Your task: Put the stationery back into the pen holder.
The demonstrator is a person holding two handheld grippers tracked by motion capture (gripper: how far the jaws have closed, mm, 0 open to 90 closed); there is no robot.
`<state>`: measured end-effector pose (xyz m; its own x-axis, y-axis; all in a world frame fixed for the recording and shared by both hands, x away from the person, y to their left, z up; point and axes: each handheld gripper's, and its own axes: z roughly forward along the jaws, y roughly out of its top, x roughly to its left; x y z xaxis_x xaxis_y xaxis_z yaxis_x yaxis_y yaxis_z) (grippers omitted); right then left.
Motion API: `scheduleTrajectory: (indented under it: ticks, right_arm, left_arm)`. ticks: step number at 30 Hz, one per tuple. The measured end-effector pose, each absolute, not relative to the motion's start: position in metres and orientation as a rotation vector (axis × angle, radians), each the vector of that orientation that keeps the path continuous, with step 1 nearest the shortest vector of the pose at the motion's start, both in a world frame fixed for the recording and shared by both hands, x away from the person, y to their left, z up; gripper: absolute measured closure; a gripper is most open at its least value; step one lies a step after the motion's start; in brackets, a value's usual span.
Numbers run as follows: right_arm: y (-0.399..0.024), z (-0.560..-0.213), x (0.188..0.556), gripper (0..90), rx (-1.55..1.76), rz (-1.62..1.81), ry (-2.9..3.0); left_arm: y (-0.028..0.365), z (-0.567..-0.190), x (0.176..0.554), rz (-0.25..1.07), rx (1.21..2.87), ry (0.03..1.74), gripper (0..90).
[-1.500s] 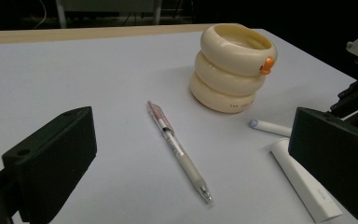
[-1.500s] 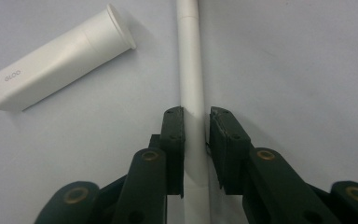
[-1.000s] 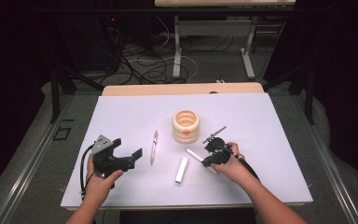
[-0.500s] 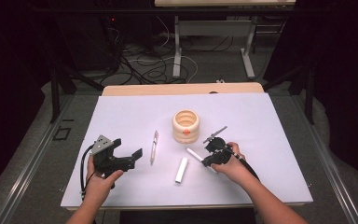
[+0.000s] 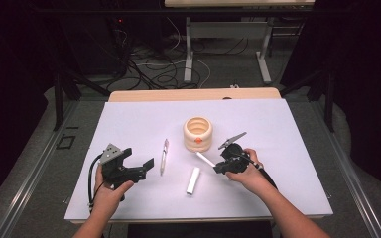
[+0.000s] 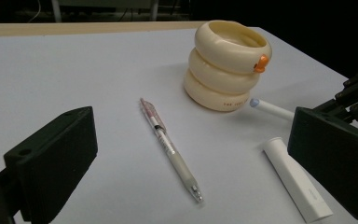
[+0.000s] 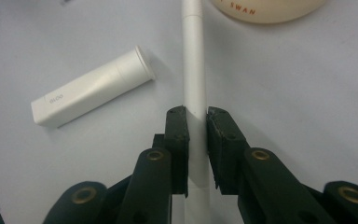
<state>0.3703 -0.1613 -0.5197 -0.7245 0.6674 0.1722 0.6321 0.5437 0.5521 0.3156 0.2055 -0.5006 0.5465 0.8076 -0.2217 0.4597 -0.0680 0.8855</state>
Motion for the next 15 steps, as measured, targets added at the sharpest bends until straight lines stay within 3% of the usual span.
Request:
scheduleTrajectory:
  ticks: [15]
  right_arm:
    - [-0.165, -0.496, 0.363, 78.5, 1.045, 1.140, 2.585]
  left_arm:
    - [0.202, -0.499, 0.316, 0.401, 1.712, 1.088, 2.8]
